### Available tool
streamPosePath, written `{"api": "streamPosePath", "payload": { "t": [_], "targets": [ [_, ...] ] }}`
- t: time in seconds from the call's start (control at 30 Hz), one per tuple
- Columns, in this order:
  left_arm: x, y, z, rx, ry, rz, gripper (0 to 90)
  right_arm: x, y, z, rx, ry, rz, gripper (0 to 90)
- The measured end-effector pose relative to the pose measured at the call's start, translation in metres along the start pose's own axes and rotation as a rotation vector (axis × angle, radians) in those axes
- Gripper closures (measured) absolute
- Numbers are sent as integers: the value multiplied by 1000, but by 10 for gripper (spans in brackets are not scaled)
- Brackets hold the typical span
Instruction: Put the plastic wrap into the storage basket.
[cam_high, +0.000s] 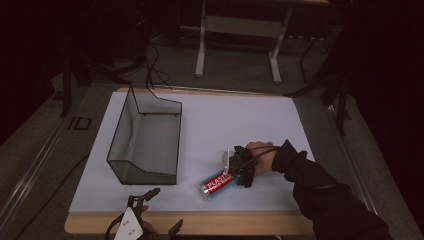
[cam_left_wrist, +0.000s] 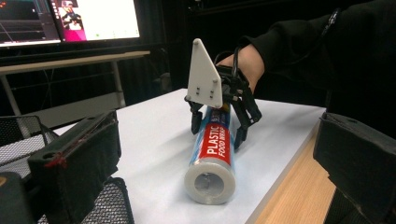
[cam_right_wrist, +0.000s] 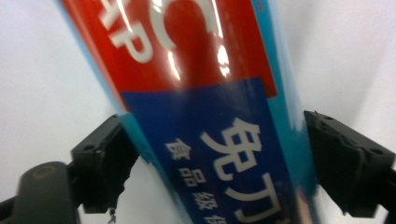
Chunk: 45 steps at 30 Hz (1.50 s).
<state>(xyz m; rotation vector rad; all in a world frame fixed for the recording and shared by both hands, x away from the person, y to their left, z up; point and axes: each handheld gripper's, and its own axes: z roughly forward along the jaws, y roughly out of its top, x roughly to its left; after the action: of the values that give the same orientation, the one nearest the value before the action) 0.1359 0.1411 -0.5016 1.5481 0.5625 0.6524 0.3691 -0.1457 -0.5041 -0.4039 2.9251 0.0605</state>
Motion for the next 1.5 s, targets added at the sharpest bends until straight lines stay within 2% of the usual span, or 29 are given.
{"api": "streamPosePath", "payload": {
  "t": [0.3,0.37,0.47,0.53,0.6,0.67,0.77,0.87,0.9,0.93,0.97,1.0,1.03,1.07,1.1,1.13,1.27,1.37,1.47,1.5],
  "targets": [
    [0,0,1,6,2,3,14,1,0,0,0,4,-40,220],
    [0,0,1,8,3,5,14,4,3,2,30,0,-74,234],
    [-1,0,0,4,4,4,14,4,5,2,48,2,-90,241],
    [0,0,0,2,5,5,14,7,6,0,56,-19,-113,252],
    [0,0,0,0,5,4,14,8,6,-2,55,-19,-105,265],
    [0,0,0,0,4,4,14,6,5,-6,36,16,-64,286],
    [0,0,0,-1,4,4,14,1,2,-15,-10,37,13,306],
    [0,0,1,-2,3,4,14,-4,-2,-31,-60,14,89,309],
    [0,0,1,-2,3,4,14,-4,-2,-31,-60,14,89,309],
    [0,0,1,-2,4,6,14,-6,-5,-36,-78,-2,109,310],
    [0,0,1,-1,5,6,14,-9,-7,-43,-89,-5,141,312],
    [0,0,1,-1,7,8,14,-14,-11,-55,-109,-29,206,314],
    [0,0,1,-1,7,8,14,-14,-11,-55,-109,-29,206,314],
    [0,1,1,-1,10,10,14,-20,-17,-68,-127,-56,266,316],
    [0,1,1,-1,10,10,14,-20,-17,-68,-127,-56,266,316],
    [0,1,1,-2,11,11,14,-21,-21,-78,-133,-66,303,316],
    [0,1,1,-5,9,10,14,-23,-29,-97,-144,-67,359,318],
    [-1,1,1,-7,7,14,14,-26,-38,-99,-170,-64,437,318],
    [0,1,2,-5,7,14,14,-30,-46,-92,-222,-88,510,318],
    [0,1,2,-5,7,14,14,-30,-46,-92,-222,-88,510,318]
  ]
}}
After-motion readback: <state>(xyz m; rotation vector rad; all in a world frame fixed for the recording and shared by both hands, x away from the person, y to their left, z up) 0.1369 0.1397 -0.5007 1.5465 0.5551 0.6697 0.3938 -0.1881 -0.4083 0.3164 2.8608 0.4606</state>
